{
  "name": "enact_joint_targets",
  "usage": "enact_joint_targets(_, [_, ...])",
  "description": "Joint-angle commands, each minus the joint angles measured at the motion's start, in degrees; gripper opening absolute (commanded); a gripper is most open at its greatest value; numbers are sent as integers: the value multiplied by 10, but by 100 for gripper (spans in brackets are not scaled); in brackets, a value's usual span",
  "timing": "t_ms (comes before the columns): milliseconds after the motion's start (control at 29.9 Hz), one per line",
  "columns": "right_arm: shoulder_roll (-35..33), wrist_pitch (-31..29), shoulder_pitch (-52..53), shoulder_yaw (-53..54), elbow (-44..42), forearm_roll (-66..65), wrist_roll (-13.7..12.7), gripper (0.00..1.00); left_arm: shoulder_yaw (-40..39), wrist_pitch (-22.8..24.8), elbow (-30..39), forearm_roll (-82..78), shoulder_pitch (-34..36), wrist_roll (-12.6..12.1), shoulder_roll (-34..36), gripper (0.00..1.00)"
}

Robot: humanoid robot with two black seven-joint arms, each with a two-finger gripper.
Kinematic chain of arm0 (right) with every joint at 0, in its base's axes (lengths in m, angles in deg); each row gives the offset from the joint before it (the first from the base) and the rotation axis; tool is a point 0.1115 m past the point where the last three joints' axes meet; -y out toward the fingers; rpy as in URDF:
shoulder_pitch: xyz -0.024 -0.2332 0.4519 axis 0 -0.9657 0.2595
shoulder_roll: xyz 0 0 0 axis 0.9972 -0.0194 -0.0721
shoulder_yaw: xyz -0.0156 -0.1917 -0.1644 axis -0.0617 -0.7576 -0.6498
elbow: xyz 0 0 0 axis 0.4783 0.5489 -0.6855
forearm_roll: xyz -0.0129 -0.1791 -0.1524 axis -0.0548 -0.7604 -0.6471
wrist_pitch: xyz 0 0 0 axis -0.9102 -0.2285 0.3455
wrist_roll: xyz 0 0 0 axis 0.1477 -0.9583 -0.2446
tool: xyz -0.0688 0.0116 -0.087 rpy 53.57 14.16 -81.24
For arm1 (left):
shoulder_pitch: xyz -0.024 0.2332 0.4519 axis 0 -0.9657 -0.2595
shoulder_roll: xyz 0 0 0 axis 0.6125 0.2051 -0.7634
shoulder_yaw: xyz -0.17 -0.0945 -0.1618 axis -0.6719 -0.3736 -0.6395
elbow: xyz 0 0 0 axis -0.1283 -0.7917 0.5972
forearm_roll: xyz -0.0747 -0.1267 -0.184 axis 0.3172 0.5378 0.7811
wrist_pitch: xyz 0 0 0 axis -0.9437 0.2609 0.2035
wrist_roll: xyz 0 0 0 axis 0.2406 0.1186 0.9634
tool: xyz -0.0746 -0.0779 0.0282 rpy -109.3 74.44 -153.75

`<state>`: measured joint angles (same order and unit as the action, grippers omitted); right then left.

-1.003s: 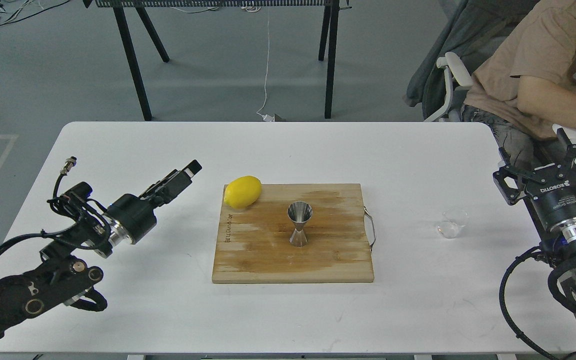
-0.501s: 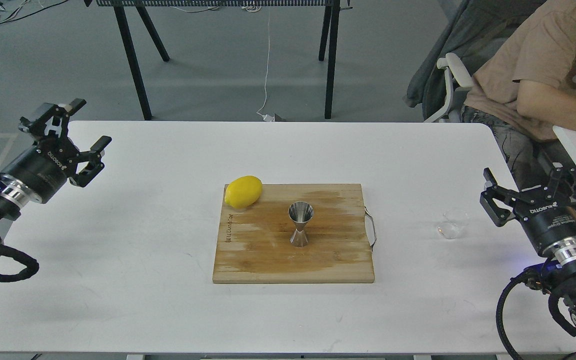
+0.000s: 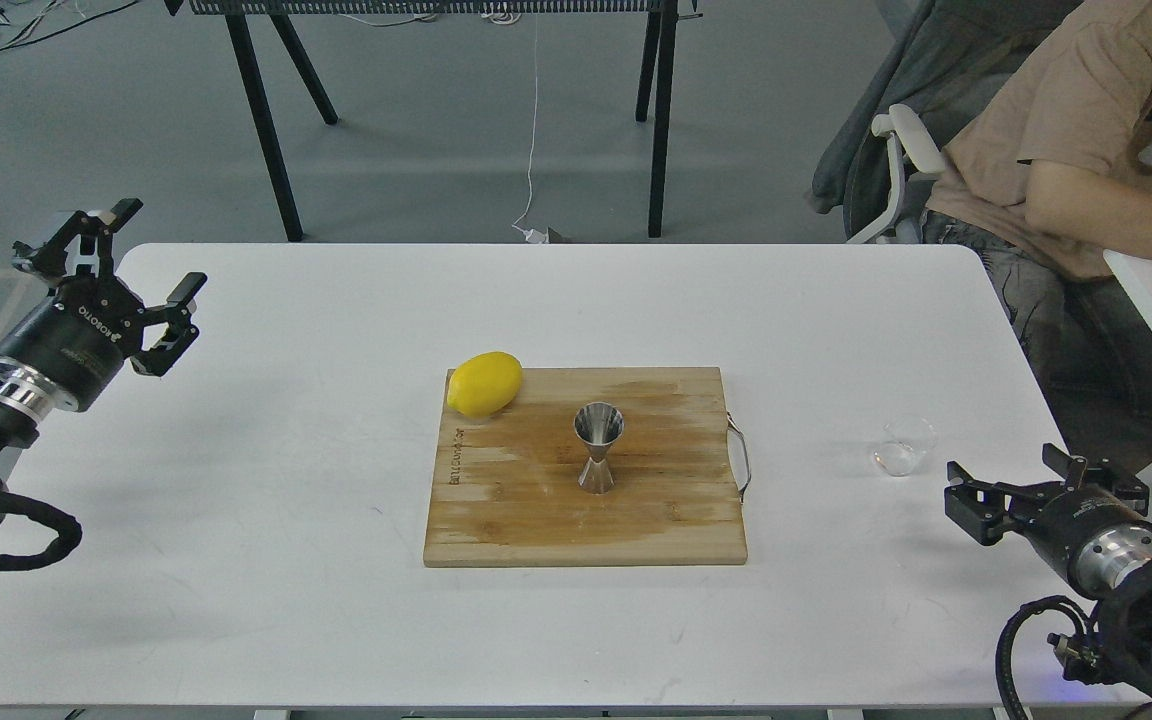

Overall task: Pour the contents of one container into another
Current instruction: 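Reach the right gripper to the small clear glass and grasp it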

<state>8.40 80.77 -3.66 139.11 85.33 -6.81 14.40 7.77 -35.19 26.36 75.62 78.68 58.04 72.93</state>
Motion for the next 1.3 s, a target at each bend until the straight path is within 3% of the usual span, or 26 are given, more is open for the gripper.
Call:
enact_joint_targets(0, [1, 20, 24, -20, -23, -1, 0, 99, 2, 0, 0, -2, 0, 0, -4, 92])
enact_joint_targets(903, [54, 15, 182, -141, -204, -10, -1, 99, 3, 0, -18, -2, -1, 0, -12, 92])
enact_joint_targets(1170, [75, 3, 209, -147, -238, -13, 0, 95, 3, 0, -25, -2, -1, 0, -12, 92])
enact_joint_targets(1270, [80, 3, 216, -146, -240, -23, 0, 89, 3, 0, -25, -2, -1, 0, -12, 92])
